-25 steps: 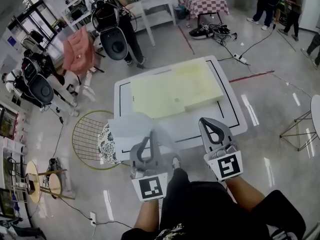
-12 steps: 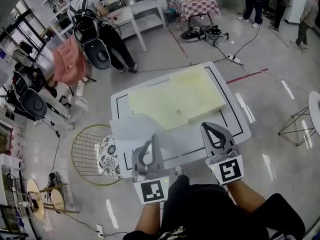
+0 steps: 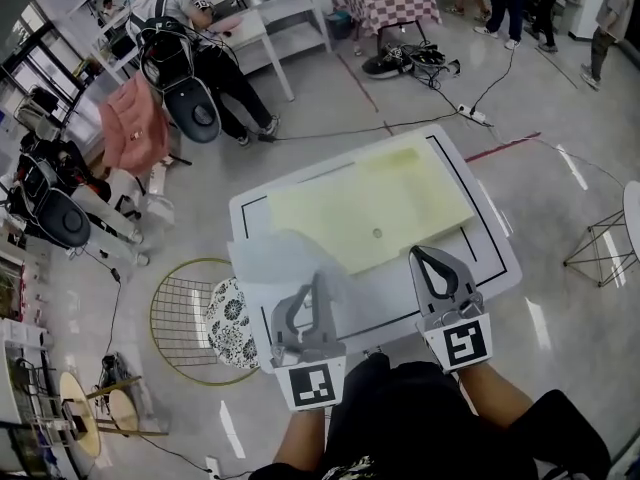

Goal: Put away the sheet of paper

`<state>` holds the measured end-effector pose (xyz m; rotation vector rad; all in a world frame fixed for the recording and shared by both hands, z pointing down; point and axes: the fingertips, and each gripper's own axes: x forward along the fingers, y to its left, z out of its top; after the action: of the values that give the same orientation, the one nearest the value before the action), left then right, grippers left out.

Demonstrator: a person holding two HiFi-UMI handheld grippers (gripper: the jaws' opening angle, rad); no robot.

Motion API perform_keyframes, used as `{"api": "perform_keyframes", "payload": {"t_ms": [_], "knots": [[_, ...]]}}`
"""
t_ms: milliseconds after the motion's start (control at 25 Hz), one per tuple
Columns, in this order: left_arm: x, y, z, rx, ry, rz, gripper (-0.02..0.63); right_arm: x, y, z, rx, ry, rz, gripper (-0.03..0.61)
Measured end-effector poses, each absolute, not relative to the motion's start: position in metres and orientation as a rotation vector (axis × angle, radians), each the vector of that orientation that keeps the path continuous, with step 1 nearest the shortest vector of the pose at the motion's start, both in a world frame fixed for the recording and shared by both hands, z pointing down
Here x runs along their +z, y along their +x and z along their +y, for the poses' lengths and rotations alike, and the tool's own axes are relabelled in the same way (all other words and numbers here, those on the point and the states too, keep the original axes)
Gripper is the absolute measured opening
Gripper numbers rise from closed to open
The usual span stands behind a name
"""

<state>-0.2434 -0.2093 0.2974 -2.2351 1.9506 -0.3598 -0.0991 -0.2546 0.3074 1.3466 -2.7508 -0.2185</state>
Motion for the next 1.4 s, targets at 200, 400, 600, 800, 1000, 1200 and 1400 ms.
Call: {"api": "perform_keyframes", "payload": {"t_ms": [200, 400, 600, 800, 1000, 1200, 1400], "knots": [[0.302, -0.258, -0.230, -0.351, -2.275, 1.920, 0.002, 0.311, -0.116, -0.270, -0.210, 1.375, -2.724, -0.002], [0.304, -0.273, -0.249, -0.356, -2.325, 1.879, 0.002, 0.312, -0.135, -0.284, -0.184, 1.403, -2.698, -0.002], [0.308, -0.279, -0.261, -0.351, -2.374, 1.846, 0.002, 0.315, -0.147, -0.291, -0.176, 1.416, -2.665, -0.002], [0.309, -0.278, -0.273, -0.331, -2.415, 1.818, 0.002, 0.316, -0.150, -0.300, -0.180, 1.417, -2.635, -0.002], [0.318, -0.272, -0.281, -0.331, -2.462, 1.781, 0.002, 0.323, -0.151, -0.306, -0.164, 1.424, -2.616, -0.001], [0.328, -0.263, -0.289, -0.366, -2.496, 1.777, 0.003, 0.331, -0.148, -0.318, -0.140, 1.410, -2.614, -0.001], [0.333, -0.253, -0.303, -0.389, -2.516, 1.768, 0.002, 0.340, -0.145, -0.333, -0.114, 1.381, -2.608, -0.002]]}}
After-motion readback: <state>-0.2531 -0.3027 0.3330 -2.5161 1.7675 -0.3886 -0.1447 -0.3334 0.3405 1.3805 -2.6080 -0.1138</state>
